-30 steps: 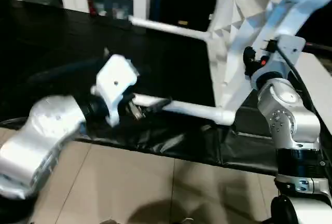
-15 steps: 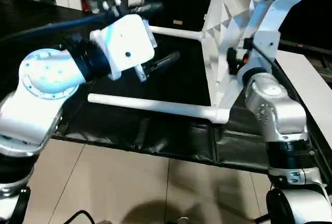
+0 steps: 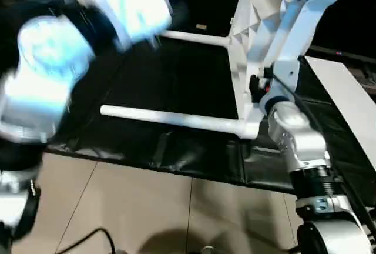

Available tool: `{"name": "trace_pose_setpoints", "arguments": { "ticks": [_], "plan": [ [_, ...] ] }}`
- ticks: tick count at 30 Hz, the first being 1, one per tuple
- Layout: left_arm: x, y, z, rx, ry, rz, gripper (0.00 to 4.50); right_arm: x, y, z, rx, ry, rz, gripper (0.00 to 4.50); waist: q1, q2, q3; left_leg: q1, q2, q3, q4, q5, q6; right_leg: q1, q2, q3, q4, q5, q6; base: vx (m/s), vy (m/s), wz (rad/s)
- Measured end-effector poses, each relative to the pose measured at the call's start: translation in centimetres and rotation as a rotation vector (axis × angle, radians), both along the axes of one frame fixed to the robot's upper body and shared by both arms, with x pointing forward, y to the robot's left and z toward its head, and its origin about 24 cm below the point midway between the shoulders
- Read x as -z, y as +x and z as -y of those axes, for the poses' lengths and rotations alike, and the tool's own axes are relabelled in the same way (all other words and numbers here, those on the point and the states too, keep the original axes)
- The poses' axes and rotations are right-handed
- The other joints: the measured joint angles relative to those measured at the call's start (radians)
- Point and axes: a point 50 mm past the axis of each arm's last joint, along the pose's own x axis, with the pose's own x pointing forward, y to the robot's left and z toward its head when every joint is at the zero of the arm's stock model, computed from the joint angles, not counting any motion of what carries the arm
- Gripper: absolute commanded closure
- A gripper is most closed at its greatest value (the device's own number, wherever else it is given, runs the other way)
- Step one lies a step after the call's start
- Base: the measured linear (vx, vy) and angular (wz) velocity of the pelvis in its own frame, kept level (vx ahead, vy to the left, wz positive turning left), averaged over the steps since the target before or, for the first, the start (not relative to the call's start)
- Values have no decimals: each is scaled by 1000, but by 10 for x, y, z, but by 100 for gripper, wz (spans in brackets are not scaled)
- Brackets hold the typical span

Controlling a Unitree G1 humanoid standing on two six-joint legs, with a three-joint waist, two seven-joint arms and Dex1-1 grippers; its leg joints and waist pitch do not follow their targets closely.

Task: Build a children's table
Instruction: Flip table

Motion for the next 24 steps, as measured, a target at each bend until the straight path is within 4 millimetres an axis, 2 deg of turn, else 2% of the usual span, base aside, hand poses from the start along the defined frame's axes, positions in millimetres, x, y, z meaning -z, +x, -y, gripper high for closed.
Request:
{"name": "trace_pose_setpoints", "arguments": {
  "ticks": [4, 10, 16, 19, 21, 24],
  "plan": [
    [-6, 7, -3, -31, 50, 44, 0, 1, 5, 0, 6, 8, 5, 244, 0, 0, 0, 0, 0, 0, 0, 0, 0, 0, -1, 0, 1, 1, -1, 0, 0, 0],
    [-15, 22, -8, -83, 130, 75, 0, 2, 9, -2, 1, 15, 22, 250, 1, 0, 0, 0, 0, -1, 0, 0, 0, -1, 0, -1, 1, 2, -2, 0, 0, 0],
    [-2, 42, -15, -111, 187, -6, 0, 2, 9, -2, 1, 14, 37, 251, 1, 3, 2, 0, 0, -1, 0, 0, 0, -1, 0, -1, 0, 2, -4, 0, 0, 0],
    [1, 49, -14, -115, 176, -23, 36, 1, 9, -2, 1, 7, 40, 251, 2, 4, 3, -1, 0, 0, 0, 0, 0, -1, 0, -1, 0, 3, -5, 0, 0, 0],
    [-4, 56, -15, -136, 142, -13, 39, 1, 9, -2, -1, -7, 43, 251, 3, 5, 4, -1, 0, 0, 0, 0, 0, -1, 0, -1, 0, 3, -5, 0, 0, 0],
    [-9, 59, -15, -145, 131, 5, 78, -1, 9, -3, -6, -14, 48, 252, 2, 8, 6, 0, 0, 0, 0, 0, 0, -1, 0, -1, 0, 3, -5, 0, 0, 0]
  ]
}}
